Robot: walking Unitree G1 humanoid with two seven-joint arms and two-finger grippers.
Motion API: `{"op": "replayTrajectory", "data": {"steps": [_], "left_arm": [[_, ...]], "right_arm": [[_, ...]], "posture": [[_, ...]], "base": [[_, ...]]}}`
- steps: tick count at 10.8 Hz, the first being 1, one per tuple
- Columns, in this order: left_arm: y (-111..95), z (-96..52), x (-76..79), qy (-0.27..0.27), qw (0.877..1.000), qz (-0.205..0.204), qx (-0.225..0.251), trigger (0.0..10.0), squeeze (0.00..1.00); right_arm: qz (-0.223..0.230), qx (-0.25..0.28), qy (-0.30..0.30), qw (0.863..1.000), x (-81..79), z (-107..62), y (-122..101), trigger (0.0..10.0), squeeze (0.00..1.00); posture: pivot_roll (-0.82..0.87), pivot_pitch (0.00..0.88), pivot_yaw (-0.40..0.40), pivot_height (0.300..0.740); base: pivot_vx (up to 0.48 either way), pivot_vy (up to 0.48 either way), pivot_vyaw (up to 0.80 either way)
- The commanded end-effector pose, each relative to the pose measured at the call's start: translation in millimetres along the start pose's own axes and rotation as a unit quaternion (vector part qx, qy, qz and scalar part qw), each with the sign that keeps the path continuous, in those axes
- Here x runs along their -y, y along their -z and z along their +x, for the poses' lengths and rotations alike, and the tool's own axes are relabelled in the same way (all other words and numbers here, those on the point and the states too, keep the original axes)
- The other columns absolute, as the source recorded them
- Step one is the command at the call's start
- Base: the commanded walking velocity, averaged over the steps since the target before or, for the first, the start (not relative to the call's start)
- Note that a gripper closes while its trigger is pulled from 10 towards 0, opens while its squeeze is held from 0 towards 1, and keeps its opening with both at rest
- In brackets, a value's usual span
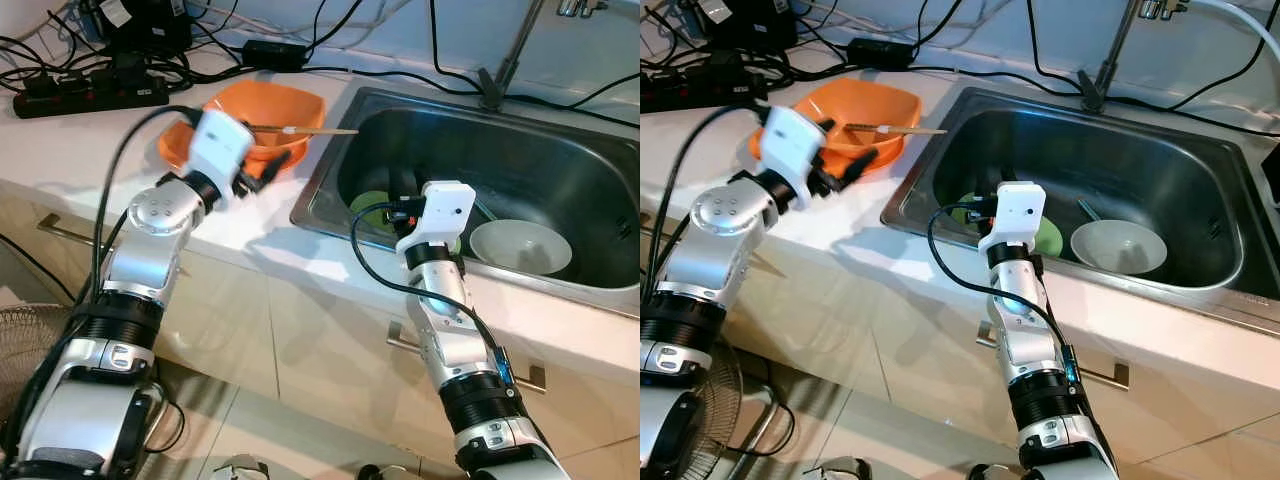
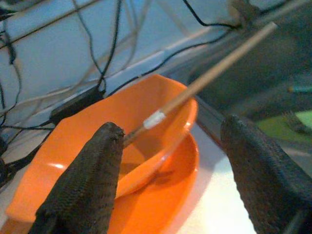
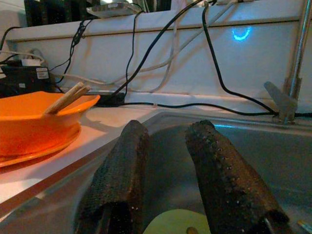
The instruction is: Kitchen organization
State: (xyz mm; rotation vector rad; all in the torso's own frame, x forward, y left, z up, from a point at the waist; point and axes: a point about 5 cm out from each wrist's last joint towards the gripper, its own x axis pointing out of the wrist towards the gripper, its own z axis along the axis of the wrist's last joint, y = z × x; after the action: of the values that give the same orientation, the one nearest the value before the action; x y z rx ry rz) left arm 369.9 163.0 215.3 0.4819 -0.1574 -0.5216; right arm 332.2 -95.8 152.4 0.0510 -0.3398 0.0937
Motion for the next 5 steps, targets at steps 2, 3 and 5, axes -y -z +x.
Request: {"op": "replayTrajectory", "data": {"steps": [2,3,5], "left_arm": [[-1.6,6.2,0.3,0.008,0.999,0.043,-0.020,10.0,0.00],[-2.3,13.4,-5.0,-0.017,0.998,0.056,-0.038,10.0,0.00],[-6.9,26.4,-11.4,-0.057,0.995,0.064,-0.055,10.0,0.00]], "right_arm": [[-0.002,0.003,0.003,1.000,1.1,2.5,-1.2,10.0,0.00],[-0.002,0.003,0.004,1.000,1.1,3.0,-1.2,10.0,0.00],[-0.002,0.004,0.006,1.000,1.4,3.3,-1.2,10.0,0.00]], "posture": [[0.12,0.053,-0.017,0.740],[0.12,0.054,-0.016,0.740],[0.11,0.055,-0.011,0.740]], "base": [[0.000,0.000,0.00],[0.000,0.000,0.00],[0.000,0.000,0.00]]}}
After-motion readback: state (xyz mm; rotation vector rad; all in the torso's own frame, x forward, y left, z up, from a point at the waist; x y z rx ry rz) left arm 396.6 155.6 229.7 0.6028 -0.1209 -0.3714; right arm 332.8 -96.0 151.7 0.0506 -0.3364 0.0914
